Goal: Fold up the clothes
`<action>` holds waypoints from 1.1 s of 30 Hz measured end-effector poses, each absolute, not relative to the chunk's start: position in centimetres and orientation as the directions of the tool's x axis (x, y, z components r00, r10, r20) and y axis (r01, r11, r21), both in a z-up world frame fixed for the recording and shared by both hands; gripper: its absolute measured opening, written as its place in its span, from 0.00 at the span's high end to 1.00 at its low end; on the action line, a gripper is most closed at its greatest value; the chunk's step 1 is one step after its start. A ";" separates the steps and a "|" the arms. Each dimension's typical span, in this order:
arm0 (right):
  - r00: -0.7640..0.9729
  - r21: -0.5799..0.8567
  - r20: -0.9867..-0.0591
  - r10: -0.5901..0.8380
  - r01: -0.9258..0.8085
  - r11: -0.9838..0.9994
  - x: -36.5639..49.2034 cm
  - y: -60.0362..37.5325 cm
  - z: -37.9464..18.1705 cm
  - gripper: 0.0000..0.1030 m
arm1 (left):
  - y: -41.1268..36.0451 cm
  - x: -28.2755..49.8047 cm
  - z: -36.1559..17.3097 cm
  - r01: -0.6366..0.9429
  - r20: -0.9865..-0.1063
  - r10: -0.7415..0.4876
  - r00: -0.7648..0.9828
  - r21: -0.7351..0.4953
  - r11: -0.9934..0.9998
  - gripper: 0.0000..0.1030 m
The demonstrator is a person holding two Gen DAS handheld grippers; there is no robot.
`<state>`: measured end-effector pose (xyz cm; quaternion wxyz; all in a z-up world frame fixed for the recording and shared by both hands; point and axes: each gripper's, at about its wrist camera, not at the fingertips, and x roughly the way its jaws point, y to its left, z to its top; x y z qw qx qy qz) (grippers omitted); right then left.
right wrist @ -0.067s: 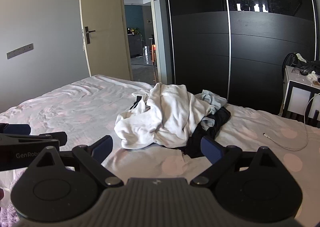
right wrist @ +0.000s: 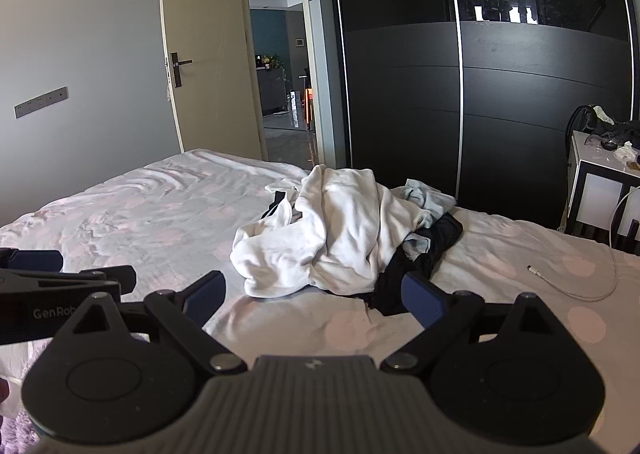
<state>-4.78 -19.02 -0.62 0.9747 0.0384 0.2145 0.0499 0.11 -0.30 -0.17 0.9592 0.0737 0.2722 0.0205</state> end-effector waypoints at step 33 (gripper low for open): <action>0.900 0.139 -0.411 0.146 -0.096 0.986 -5.1 -20.1 -0.7 0.07 | 0.1 -0.5 -0.2 0.014 -0.565 0.057 0.823 0.120 0.993 0.27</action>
